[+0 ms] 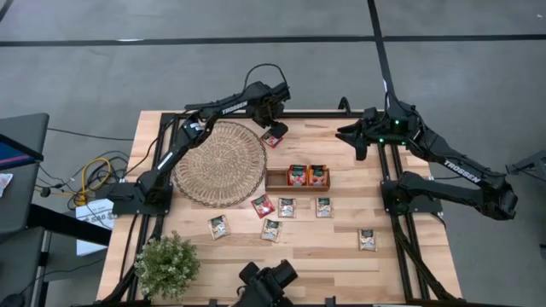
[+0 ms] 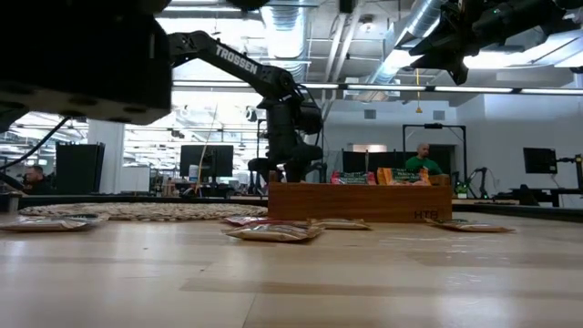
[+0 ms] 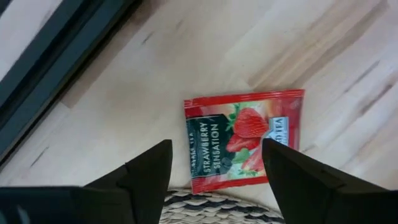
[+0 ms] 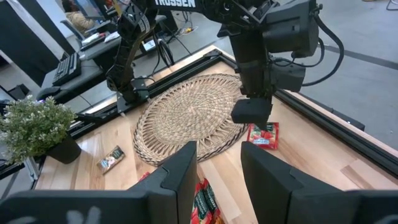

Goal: Pick & Place Tea
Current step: Put the red tea bag into the middle section of the wooden organizer

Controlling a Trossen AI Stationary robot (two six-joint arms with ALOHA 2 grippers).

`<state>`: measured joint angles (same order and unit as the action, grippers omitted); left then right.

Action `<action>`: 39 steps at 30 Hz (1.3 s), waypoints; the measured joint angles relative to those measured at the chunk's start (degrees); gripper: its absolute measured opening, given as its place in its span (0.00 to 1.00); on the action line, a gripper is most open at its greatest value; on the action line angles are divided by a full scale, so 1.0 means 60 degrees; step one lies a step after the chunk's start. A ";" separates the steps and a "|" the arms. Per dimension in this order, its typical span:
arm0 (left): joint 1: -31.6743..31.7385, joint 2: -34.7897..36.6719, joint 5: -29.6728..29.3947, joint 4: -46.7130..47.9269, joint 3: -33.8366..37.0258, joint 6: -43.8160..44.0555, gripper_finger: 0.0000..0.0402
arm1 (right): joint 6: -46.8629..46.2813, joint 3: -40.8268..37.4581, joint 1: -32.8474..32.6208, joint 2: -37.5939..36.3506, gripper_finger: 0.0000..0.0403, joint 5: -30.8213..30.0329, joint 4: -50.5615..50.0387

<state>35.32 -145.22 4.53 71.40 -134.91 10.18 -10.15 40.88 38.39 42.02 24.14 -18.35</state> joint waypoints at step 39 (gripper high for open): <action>0.0030 -0.0343 -0.1575 0.0185 0.0018 0.0636 0.55 | -0.0084 0.0000 0.0004 0.0000 0.29 -0.0018 0.0015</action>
<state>35.51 -147.28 -4.92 72.51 -134.80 14.00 -10.65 40.88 38.41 42.02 24.03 -18.26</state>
